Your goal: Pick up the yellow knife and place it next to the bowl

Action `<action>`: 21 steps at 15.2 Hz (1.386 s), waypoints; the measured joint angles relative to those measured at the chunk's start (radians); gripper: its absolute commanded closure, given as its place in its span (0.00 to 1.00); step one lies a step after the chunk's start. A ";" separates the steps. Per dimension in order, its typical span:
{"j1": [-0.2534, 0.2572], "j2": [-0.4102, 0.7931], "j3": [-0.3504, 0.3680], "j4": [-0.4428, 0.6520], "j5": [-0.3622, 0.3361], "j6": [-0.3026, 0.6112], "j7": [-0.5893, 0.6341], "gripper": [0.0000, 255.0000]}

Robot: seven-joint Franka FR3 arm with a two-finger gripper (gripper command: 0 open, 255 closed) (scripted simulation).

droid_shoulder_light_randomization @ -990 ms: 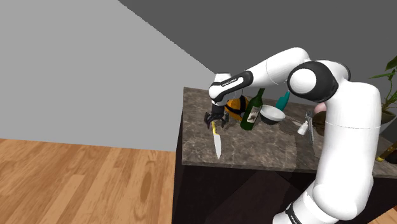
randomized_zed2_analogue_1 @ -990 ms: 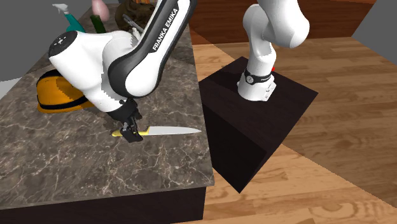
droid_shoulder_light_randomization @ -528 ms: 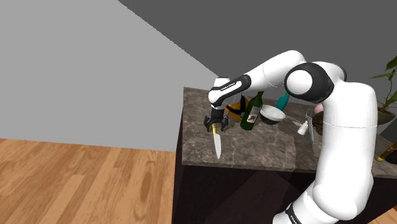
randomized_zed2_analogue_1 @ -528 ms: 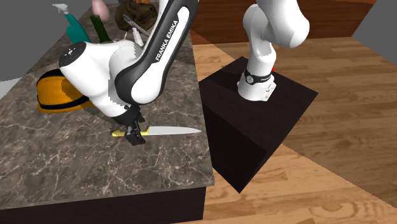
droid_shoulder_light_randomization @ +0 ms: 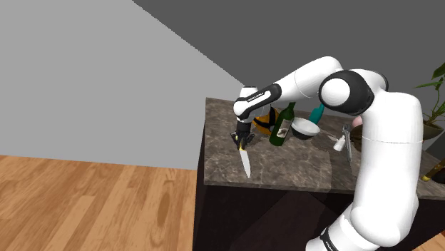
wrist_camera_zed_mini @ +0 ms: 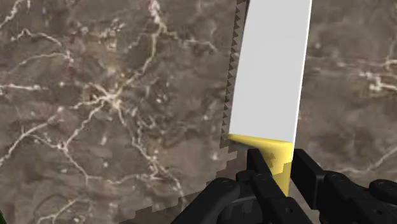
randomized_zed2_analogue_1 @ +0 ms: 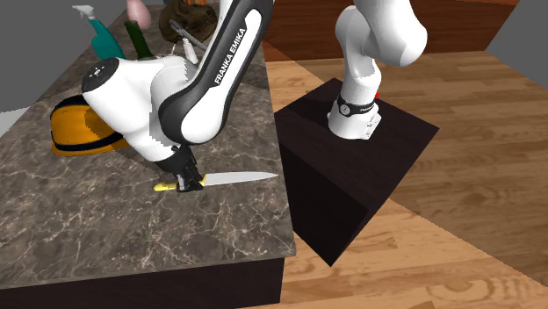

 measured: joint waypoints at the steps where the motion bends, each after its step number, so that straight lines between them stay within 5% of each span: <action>1: 0.000 0.000 0.000 0.000 0.000 0.000 0.000 1.00; 21: 0.003 -0.112 -0.007 0.038 -0.014 -0.149 0.006 1.00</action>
